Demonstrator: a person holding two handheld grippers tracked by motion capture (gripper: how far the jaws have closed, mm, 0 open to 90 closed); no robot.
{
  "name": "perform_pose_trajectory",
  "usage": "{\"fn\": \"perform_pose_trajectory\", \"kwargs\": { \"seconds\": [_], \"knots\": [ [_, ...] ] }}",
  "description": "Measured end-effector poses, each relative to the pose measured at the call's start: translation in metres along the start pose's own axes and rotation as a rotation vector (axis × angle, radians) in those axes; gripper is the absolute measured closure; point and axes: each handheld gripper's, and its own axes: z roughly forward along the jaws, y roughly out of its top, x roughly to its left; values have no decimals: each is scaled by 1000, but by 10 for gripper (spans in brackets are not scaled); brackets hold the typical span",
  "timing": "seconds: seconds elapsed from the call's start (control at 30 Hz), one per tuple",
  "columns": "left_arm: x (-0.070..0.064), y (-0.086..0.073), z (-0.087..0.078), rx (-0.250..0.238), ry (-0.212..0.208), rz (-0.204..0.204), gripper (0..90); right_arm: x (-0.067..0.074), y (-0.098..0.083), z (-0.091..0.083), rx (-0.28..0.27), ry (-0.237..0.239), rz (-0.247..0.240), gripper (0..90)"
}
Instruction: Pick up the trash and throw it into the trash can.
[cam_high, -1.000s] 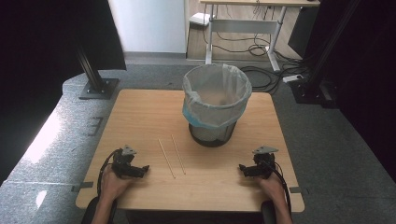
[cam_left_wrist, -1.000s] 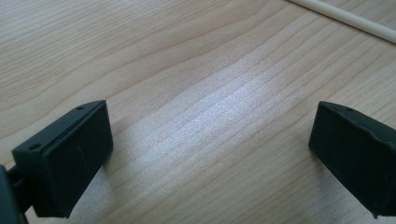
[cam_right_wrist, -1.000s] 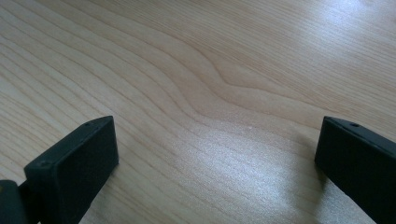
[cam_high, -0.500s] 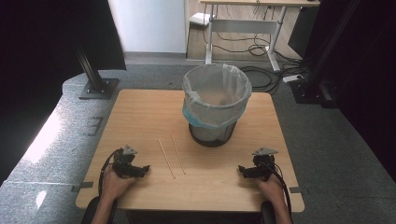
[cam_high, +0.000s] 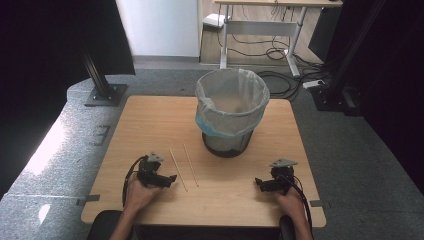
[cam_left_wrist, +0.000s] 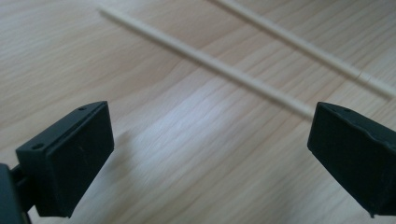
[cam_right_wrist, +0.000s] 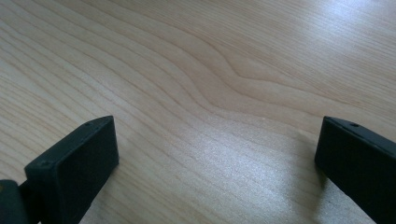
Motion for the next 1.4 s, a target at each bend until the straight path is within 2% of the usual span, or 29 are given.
{"fn": "perform_pose_trajectory", "kwargs": {
  "seconds": [0.2, 0.27, 0.33, 0.4, 0.47, 0.5, 0.53, 0.6, 0.67, 0.7, 0.73, 0.77, 0.87, 0.9, 0.93, 0.97, 1.13, 1.17, 1.2, 1.3, 1.4],
  "knots": [
    [-14, 14, 17, -3, 0, -3, 14, 0, 0, 0, 0, 2, -2, 0],
    [-18, 16, 26, 47, 50, 34, 33, 0, 0, 0, 0, 3, -4, 0],
    [-17, 15, 27, 52, 65, 38, 67, 0, 0, 0, 1, 4, -5, 0],
    [-13, 13, 22, 33, 75, 27, 168, 1, 0, -1, 1, 6, -7, 0],
    [-8, 11, 17, 42, 77, 24, 196, 1, -1, -1, 1, 6, -7, 0],
    [-1, 9, 12, 50, 79, 17, 254, 1, -1, -1, 1, 6, -7, 0],
    [-1, 9, 12, 50, 79, 17, 303, 1, -1, -1, 1, 6, -7, 0],
    [9, 6, 5, 62, 92, -3, 350, 1, -1, -1, 1, 7, -8, 0],
    [12, 5, 3, 64, 91, -2, 436, 1, -1, -1, 1, 8, -7, 0],
    [15, 4, 1, 64, 90, -4, 436, 1, -1, -1, 1, 8, -7, 0],
    [18, 4, -1, 64, 90, -7, 543, 1, -1, -1, 1, 9, -8, 0],
    [21, 3, -3, 64, 91, -12, 543, 1, -1, -1, 1, 9, -8, 0],
    [27, 2, -5, 61, 87, -10, 661, 1, -1, -1, 1, 9, -8, 0],
    [31, 2, -5, 63, 72, -9, 748, 1, -1, -1, 1, 10, -9, 0],
    [31, 2, -5, 63, 72, -9, 802, 1, -1, -1, 1, 10, -9, 0],
    [35, 2, -6, 62, 51, -14, 842, 1, -1, -1, 1, 10, -9, 0],
    [40, 3, -7, 72, 11, -32, 862, 1, -1, -1, 1, 11, -10, 0],
    [45, 3, -7, 69, -18, -54, 863, 1, -1, -1, 1, 11, -10, 0],
    [45, 3, -7, 69, -18, -54, 863, 1, -1, -1, 1, 11, -10, 0],
    [51, 4, -7, 79, -53, -77, 864, 1, -1, -1, 1, 11, -9, 0],
    [55, 6, -9, 88, -68, -75, 864, 1, -1, -1, 1, 11, -9, 0]
  ]
}}
